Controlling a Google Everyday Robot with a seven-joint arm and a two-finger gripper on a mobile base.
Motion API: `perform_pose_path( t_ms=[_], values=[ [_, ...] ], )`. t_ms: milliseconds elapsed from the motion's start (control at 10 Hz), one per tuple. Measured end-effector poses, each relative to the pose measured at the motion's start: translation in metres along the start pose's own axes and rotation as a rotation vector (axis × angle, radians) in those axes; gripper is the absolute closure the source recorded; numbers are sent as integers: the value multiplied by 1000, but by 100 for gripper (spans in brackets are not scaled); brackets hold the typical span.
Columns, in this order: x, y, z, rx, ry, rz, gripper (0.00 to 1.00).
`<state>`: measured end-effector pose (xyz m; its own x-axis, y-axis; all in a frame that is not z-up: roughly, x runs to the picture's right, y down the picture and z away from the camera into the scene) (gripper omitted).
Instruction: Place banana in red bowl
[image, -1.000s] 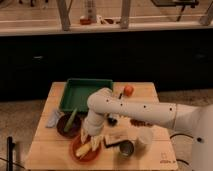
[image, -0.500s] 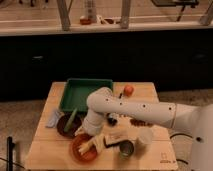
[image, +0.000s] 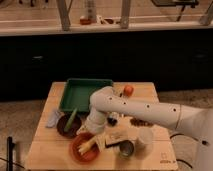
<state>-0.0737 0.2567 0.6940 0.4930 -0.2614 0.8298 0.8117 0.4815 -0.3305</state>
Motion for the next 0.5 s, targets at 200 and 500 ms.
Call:
perform_pose_path(
  t_ms=[200, 500],
  values=[
    [1, 0, -4, 3, -4, -9, 20],
    [5, 0, -9, 4, -14, -16, 20]
  ],
)
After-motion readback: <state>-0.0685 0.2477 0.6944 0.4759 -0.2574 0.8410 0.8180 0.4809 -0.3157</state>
